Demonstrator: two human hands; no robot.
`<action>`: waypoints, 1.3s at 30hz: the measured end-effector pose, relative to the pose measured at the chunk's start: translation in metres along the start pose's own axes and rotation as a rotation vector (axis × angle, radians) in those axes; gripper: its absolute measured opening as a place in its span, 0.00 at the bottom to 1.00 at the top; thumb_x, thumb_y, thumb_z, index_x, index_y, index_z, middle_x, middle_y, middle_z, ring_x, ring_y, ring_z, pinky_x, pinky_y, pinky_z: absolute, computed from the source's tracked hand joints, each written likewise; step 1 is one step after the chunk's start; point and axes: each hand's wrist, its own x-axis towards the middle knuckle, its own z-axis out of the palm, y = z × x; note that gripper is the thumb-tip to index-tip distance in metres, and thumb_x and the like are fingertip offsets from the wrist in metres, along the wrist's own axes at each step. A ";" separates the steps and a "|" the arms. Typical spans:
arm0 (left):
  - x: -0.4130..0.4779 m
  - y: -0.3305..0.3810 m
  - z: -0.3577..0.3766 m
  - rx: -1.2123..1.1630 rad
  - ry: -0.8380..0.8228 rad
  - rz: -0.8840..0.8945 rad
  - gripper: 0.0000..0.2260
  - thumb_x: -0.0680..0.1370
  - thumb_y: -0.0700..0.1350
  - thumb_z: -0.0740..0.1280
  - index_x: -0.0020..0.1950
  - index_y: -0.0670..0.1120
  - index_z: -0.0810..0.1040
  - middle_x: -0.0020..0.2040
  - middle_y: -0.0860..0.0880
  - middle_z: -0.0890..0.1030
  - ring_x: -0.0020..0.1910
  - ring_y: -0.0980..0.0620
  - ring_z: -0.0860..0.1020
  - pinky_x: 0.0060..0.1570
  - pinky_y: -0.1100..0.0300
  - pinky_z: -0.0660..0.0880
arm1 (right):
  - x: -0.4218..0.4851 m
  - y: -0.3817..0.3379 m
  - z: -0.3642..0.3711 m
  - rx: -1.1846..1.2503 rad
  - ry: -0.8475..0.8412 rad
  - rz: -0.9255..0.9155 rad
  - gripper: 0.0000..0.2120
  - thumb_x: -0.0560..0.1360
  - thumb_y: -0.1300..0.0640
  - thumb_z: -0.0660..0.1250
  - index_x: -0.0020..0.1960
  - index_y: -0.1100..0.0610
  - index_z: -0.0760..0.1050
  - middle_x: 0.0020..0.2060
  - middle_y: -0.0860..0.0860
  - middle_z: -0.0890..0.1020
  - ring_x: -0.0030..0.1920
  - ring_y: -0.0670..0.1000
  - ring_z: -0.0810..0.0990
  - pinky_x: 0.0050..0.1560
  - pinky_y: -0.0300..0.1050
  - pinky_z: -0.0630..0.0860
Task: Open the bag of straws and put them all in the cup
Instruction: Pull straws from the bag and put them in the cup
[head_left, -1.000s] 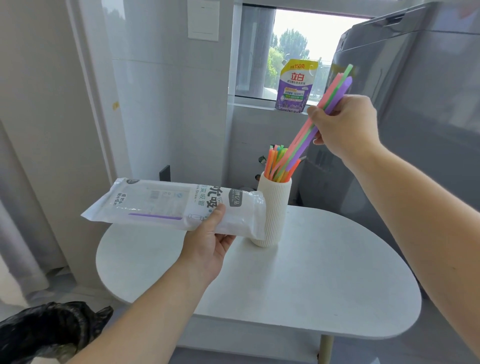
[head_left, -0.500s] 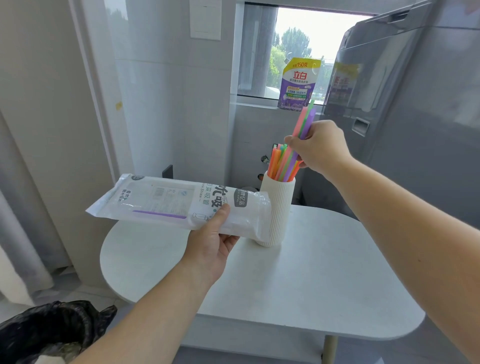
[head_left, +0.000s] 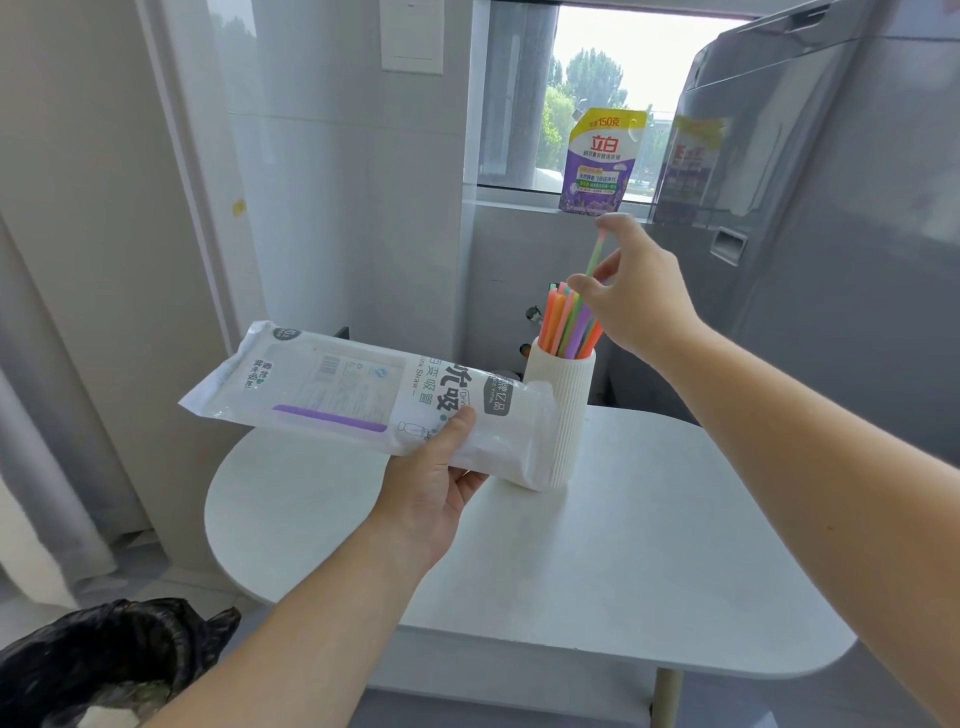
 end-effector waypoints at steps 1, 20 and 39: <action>0.000 0.000 0.000 0.004 -0.002 -0.001 0.21 0.77 0.38 0.72 0.69 0.50 0.77 0.58 0.48 0.86 0.54 0.49 0.86 0.40 0.57 0.83 | -0.001 0.001 0.002 -0.032 -0.012 -0.019 0.27 0.78 0.55 0.70 0.74 0.51 0.65 0.45 0.51 0.81 0.47 0.53 0.81 0.52 0.51 0.79; -0.005 0.007 -0.003 0.115 -0.126 -0.004 0.22 0.75 0.38 0.72 0.69 0.49 0.78 0.60 0.47 0.85 0.56 0.49 0.85 0.43 0.58 0.82 | -0.097 0.004 0.010 0.253 0.171 0.187 0.12 0.84 0.51 0.55 0.62 0.54 0.71 0.54 0.50 0.77 0.60 0.57 0.71 0.64 0.53 0.68; -0.012 0.009 0.002 0.509 -0.227 0.150 0.14 0.78 0.40 0.72 0.64 0.45 0.82 0.59 0.46 0.86 0.60 0.44 0.83 0.60 0.48 0.79 | -0.186 -0.016 0.064 1.523 -0.215 1.228 0.20 0.83 0.49 0.57 0.60 0.63 0.78 0.52 0.64 0.83 0.50 0.65 0.84 0.55 0.59 0.82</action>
